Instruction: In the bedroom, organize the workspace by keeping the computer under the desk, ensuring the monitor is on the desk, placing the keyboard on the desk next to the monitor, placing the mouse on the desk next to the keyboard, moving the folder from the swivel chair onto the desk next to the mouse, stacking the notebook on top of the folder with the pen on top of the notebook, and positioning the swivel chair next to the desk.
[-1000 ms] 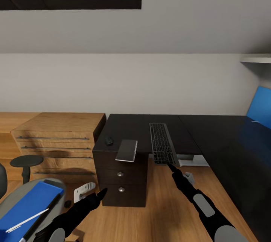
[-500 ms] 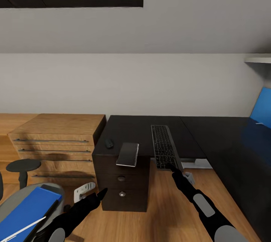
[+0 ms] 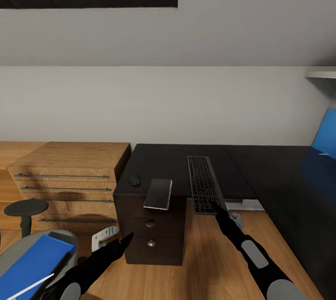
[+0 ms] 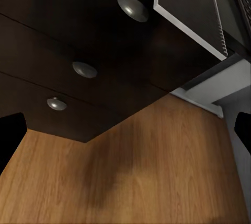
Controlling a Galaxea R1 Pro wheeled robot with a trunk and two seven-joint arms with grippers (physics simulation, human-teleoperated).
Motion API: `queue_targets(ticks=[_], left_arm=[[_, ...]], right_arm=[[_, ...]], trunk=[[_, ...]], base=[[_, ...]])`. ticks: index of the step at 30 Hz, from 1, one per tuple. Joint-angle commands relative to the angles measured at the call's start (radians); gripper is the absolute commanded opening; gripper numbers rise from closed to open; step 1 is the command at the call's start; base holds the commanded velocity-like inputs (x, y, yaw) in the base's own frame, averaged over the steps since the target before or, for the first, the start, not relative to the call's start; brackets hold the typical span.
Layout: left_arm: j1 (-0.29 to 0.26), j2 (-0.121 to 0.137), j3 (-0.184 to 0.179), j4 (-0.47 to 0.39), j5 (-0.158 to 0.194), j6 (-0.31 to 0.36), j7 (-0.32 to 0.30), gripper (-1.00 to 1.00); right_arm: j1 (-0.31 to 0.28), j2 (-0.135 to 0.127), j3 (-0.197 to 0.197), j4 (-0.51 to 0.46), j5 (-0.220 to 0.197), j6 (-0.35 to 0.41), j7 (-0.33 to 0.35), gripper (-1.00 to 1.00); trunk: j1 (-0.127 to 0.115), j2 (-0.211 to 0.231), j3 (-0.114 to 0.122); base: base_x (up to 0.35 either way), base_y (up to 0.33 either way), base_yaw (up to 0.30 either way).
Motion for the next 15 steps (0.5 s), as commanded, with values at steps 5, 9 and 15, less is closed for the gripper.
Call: queue_targets(ticks=[5,9,15], left_arm=[[0.0,0.001,-0.002,-0.002,0.011,0.002,0.01,1.0],[0.0,0.001,-0.002,-0.001,0.012,0.002,0.01,1.0],[0.0,0.001,-0.002,-0.001,0.012,0.001,0.01,1.0]], right_arm=[[0.0,0.0,-0.003,0.0,-0.01,0.01,0.003,1.0],[0.0,0.0,-0.002,-0.001,-0.009,0.009,0.003,1.0],[0.0,0.0,-0.002,-0.001,-0.009,0.009,0.003,1.0]], trunk=[[0.0,0.0,-0.001],[0.0,0.0,-0.001],[0.0,0.0,-0.001]], base=[[0.001,0.0,0.0],[0.0,0.0,0.0],[0.0,0.024,0.0]])
